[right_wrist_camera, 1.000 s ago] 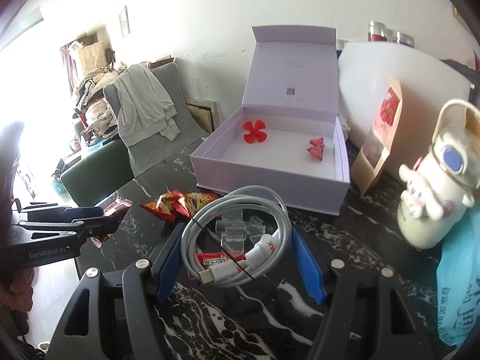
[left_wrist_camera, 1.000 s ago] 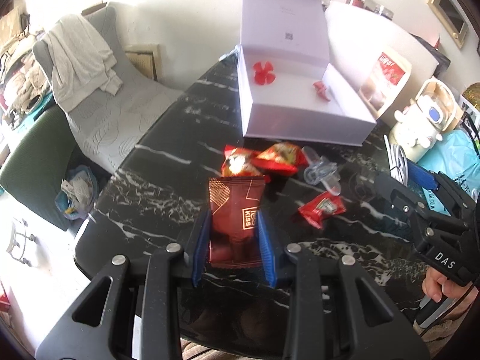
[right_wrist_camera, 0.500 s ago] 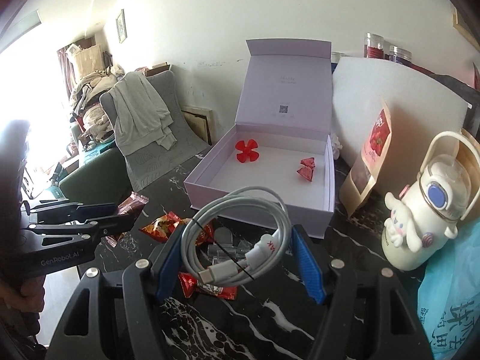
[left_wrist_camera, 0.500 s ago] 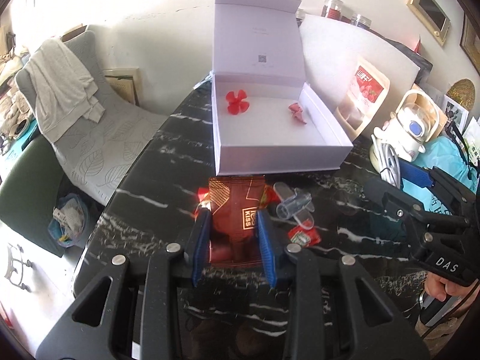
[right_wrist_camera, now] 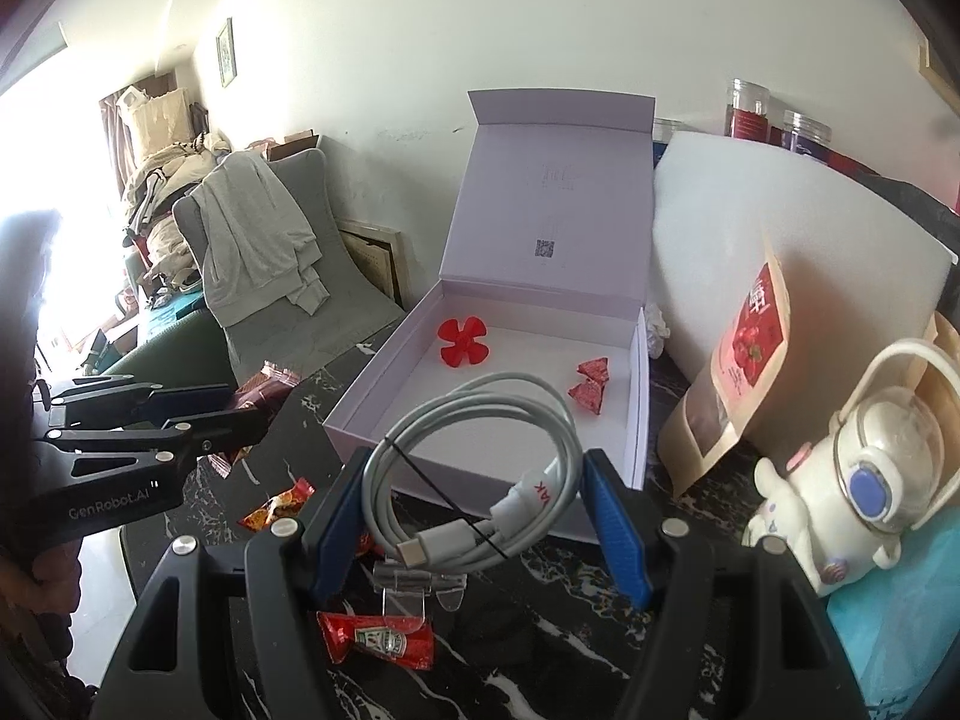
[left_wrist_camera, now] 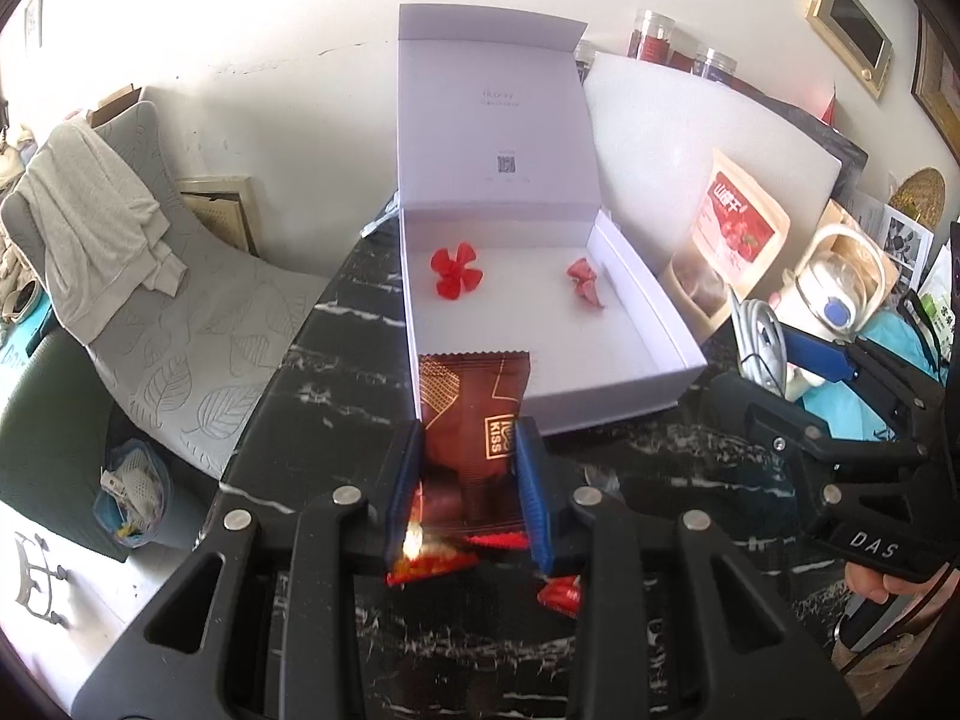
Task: Organize objects
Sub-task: 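Grasp the white cable with the right gripper while the left gripper lifts the packet, then carry the packet and cable with both grippers into the white box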
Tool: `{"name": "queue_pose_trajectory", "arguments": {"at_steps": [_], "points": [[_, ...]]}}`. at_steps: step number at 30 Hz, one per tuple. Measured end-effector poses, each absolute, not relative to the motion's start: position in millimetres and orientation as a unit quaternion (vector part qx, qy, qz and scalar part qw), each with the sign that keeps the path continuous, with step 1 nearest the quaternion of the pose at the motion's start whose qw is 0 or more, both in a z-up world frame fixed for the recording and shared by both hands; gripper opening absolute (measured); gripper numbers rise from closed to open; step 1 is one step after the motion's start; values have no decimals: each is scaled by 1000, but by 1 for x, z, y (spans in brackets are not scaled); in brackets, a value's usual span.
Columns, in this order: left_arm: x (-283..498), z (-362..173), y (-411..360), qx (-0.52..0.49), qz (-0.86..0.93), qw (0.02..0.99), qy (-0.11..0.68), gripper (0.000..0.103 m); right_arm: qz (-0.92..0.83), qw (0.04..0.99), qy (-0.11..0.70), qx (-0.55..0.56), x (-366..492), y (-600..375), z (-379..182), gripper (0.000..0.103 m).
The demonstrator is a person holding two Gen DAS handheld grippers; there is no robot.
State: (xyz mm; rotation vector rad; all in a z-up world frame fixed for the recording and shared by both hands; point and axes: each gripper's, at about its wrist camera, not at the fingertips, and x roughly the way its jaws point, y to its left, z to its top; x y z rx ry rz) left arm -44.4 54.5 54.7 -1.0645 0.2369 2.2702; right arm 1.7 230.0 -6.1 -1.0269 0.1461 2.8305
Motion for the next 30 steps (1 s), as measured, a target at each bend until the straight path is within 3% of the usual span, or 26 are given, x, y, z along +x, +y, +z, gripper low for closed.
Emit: {"name": "queue_pose_trajectory", "arguments": {"at_steps": [30], "points": [[-166, 46, 150, -410, 841, 332, 120, 30, 934, 88, 55, -343, -123, 302, -4, 69]]}}
